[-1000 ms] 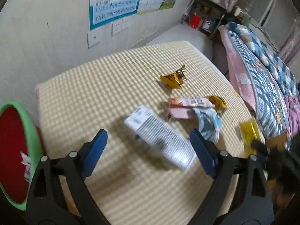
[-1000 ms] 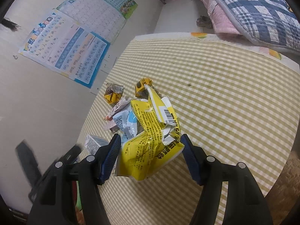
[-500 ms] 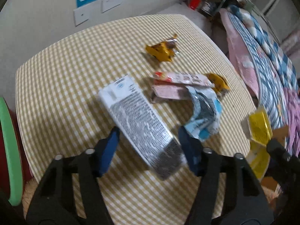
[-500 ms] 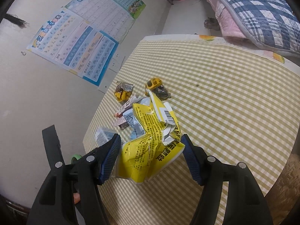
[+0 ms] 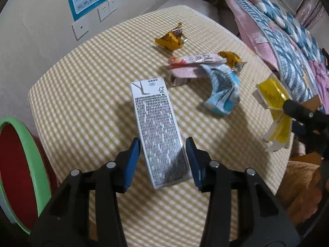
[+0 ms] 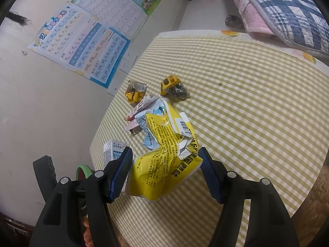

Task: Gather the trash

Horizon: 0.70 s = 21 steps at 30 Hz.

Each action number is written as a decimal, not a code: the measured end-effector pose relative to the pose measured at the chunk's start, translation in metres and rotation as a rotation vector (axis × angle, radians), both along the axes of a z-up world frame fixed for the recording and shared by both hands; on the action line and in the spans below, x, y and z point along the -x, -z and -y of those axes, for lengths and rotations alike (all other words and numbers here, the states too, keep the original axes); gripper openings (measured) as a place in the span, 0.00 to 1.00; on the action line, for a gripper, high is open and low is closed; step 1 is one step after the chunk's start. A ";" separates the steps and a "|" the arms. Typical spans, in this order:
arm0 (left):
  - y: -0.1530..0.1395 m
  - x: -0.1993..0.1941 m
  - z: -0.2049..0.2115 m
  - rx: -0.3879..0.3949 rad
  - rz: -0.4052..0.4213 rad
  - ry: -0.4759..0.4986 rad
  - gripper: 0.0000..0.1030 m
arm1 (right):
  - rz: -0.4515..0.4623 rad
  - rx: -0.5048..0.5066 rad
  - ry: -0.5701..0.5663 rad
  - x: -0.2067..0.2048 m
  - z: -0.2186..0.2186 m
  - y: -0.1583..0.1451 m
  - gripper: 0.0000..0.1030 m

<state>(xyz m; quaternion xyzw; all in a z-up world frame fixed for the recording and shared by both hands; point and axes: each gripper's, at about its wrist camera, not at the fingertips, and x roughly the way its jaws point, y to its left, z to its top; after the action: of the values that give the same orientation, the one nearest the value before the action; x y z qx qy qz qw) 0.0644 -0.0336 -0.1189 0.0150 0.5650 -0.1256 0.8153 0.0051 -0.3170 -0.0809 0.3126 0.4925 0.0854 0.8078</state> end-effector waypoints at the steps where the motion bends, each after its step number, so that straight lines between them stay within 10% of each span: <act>1: 0.001 0.001 -0.001 -0.003 0.012 -0.015 0.52 | -0.002 0.004 -0.002 -0.001 -0.001 0.000 0.63; 8: 0.005 0.006 0.008 -0.035 0.109 -0.057 0.78 | -0.015 0.005 0.022 -0.003 0.002 0.006 0.63; 13: 0.007 0.016 0.009 -0.058 0.186 -0.030 0.79 | -0.012 0.017 0.021 -0.003 0.002 0.006 0.63; 21: 0.018 0.006 0.003 0.034 0.039 -0.021 0.75 | -0.005 0.045 -0.015 -0.003 -0.008 0.008 0.57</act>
<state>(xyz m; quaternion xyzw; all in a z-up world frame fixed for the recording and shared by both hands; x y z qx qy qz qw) 0.0585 -0.0369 -0.1367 -0.0025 0.5470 -0.1266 0.8275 0.0085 -0.3089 -0.0884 0.2907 0.4986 0.0795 0.8128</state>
